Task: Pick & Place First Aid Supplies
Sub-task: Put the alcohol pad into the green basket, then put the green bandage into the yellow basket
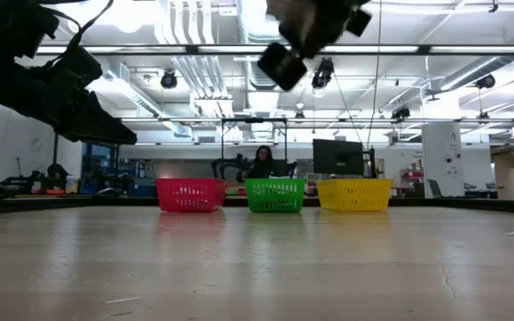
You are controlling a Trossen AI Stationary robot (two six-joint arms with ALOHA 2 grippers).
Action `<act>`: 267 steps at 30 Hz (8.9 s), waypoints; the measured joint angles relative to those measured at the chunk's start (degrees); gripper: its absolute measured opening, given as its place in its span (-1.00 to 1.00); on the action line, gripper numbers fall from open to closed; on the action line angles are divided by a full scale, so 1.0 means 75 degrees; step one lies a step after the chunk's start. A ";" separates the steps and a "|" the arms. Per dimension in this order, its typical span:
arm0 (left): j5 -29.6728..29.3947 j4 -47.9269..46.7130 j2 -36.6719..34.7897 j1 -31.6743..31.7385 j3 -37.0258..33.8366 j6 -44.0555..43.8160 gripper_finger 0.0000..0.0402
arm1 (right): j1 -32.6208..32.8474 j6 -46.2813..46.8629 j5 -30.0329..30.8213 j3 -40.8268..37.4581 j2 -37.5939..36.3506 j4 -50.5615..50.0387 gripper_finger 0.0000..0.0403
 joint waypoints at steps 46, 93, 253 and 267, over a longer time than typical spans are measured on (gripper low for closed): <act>-0.0002 -0.0012 -0.0003 -0.0002 0.0001 0.0236 -0.34 | -0.2807 -0.1012 0.6130 0.0790 0.1220 0.0096 -0.96; -0.0004 -0.0007 -0.0003 -0.0001 0.0001 0.0271 -0.34 | -0.2462 -0.0474 0.4858 0.2918 0.1489 -0.5279 -0.27; 0.0027 -0.0007 0.0000 0.0000 0.0003 0.0003 -0.34 | 0.2231 0.4762 0.7186 -0.4217 -0.0761 0.0253 -0.11; 0.0027 -0.0009 -0.0001 -0.0001 0.0002 0.0006 -0.34 | 0.2194 0.4849 0.6554 -0.4249 -0.0940 0.0004 -0.11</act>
